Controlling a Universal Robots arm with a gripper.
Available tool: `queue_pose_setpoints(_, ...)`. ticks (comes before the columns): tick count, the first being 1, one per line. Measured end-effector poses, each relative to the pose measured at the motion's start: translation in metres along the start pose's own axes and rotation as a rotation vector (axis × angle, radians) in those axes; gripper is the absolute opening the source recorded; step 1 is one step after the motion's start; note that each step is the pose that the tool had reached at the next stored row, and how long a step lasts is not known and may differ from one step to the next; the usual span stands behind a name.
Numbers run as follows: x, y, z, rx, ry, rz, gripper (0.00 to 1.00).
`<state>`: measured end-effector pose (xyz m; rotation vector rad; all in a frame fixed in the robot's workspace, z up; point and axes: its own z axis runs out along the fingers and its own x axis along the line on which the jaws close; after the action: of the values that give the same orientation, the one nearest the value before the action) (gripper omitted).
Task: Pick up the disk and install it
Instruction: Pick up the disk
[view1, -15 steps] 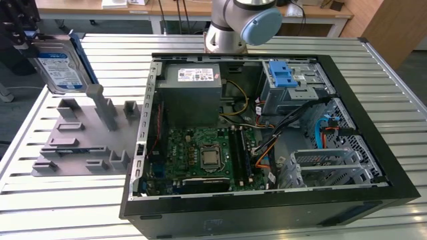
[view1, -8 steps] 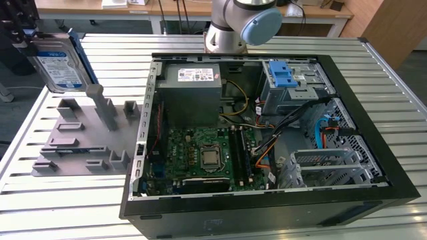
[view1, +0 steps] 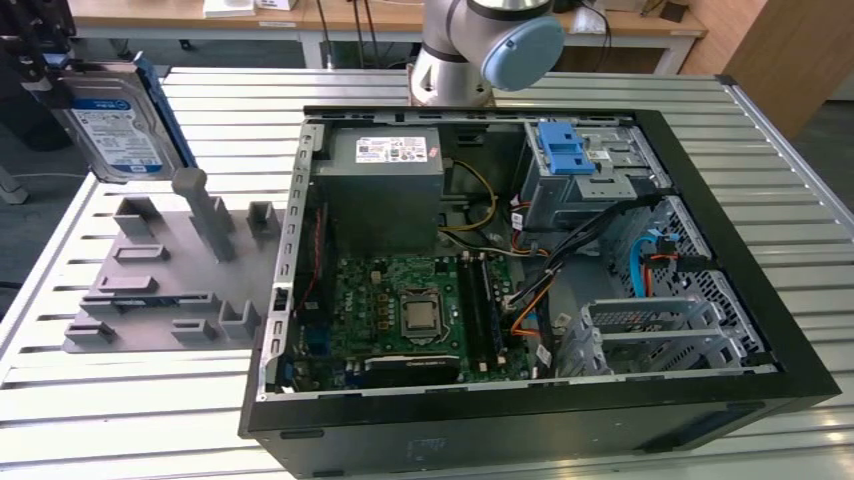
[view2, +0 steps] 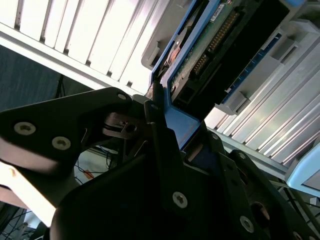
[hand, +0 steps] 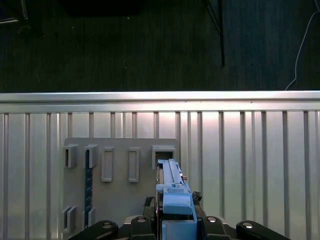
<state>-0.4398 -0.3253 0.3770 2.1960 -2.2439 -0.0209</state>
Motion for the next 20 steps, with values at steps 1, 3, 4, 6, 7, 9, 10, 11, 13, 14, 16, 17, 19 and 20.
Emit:
queue_pose_setpoints(1, 0.0, 0.0, -0.0004, 0.0001, 0.0, 0.0, 0.36)
queue_pose_setpoints(3, -0.0001, 0.0, -0.0011, 0.0, 0.0, 0.0, 0.36)
queue_pose_setpoints(4, -0.0001, 0.0, -0.0014, 0.0001, 0.0, 0.0, 0.36)
queue_pose_setpoints(6, -0.0001, 0.0, -0.0018, 0.0002, 0.0, 0.0, 0.36)
queue_pose_setpoints(7, -0.0001, 0.0, -0.0021, 0.0001, 0.0001, 0.0, 0.36)
queue_pose_setpoints(9, -0.0002, 0.0, -0.0026, 0.0001, 0.0, 0.0, 0.36)
queue_pose_setpoints(10, -0.0002, 0.0, -0.0029, 0.0, 0.0001, 0.0, 0.36)
queue_pose_setpoints(11, -0.0002, 0.0001, -0.0033, -0.0001, 0.0001, 0.0, 0.36)
queue_pose_setpoints(13, -0.0004, 0.0001, -0.0041, 0.0, 0.0002, 0.0, 0.36)
queue_pose_setpoints(14, -0.0004, 0.0001, -0.0045, 0.0, 0.0002, 0.0, 0.36)
queue_pose_setpoints(16, -0.0005, 0.0001, -0.0054, 0.0001, 0.0004, 0.0, 0.36)
queue_pose_setpoints(17, -0.0006, 0.0001, -0.0058, 0.0001, 0.0004, 0.0, 0.36)
queue_pose_setpoints(19, -0.0007, 0.0001, -0.0065, 0.0002, 0.0005, 0.0, 0.36)
queue_pose_setpoints(20, -0.0007, 0.0001, -0.0069, 0.0001, 0.0006, 0.0, 0.36)
